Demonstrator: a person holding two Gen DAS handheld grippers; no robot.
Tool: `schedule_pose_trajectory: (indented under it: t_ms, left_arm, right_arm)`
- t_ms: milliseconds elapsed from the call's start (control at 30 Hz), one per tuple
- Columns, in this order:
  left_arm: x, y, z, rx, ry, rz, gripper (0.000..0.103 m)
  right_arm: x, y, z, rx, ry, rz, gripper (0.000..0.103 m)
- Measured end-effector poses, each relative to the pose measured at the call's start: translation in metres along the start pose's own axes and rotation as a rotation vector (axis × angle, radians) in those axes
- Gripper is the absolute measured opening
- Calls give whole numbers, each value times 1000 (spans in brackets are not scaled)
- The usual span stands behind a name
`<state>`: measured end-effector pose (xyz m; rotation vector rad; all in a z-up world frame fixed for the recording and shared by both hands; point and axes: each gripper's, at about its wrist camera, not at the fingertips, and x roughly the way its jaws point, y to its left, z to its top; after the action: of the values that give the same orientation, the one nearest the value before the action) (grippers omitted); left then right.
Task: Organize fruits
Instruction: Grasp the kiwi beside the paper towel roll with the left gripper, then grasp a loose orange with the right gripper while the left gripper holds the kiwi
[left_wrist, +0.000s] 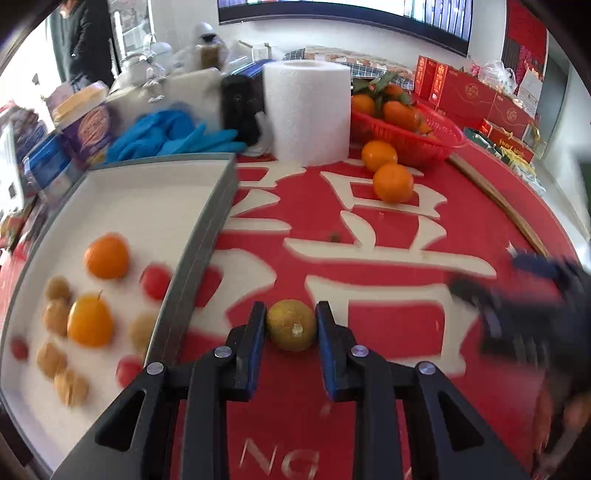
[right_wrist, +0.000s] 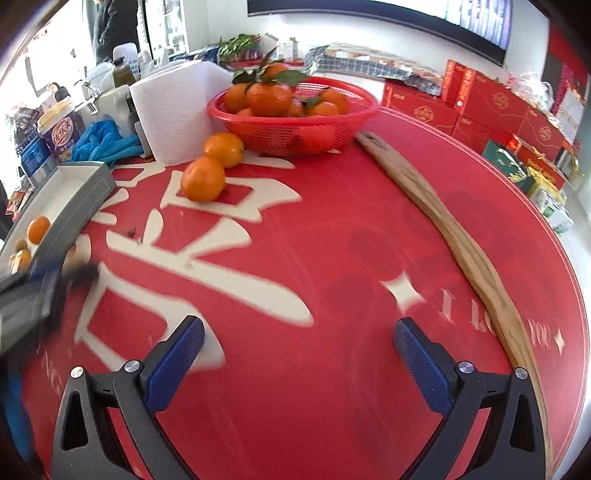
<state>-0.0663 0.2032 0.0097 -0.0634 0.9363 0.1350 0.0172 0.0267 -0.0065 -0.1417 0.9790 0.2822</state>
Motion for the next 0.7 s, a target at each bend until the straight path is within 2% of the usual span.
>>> schedule_pose_trajectory:
  t_ms: [167, 300, 333, 367, 400, 467, 500, 533, 700]
  left_arm:
    - [-12, 4, -20, 22, -48, 22, 29]
    - [-11, 8, -21, 4, -57, 11, 29]
    - [-11, 10, -20, -3, -57, 3, 29]
    - [-10, 9, -19, -5, -57, 1, 29]
    - [-10, 9, -19, -4, -57, 1, 29]
    - [-12, 9, -22, -2, -57, 4, 29]
    - [-12, 10, -21, -3, -57, 3, 29]
    - [-12, 11, -21, -3, -57, 2, 29]
    - [-12, 11, -21, 0, -56, -1, 29]
  right_arm:
    - [20, 19, 42, 37, -6, 108, 103]
    - [35, 31, 65, 68, -7, 113, 103]
    - [36, 35, 67, 62, -11, 101, 99]
    - [38, 40, 69, 47, -17, 77, 88]
    - [38, 46, 71, 23, -23, 43, 83]
    - [38, 52, 70, -6, -36, 3, 57]
    - [37, 54, 69, -18, -49, -2, 50]
    - [35, 54, 67, -19, -56, 6, 36]
    - [21, 44, 44, 5, -48, 49, 37]
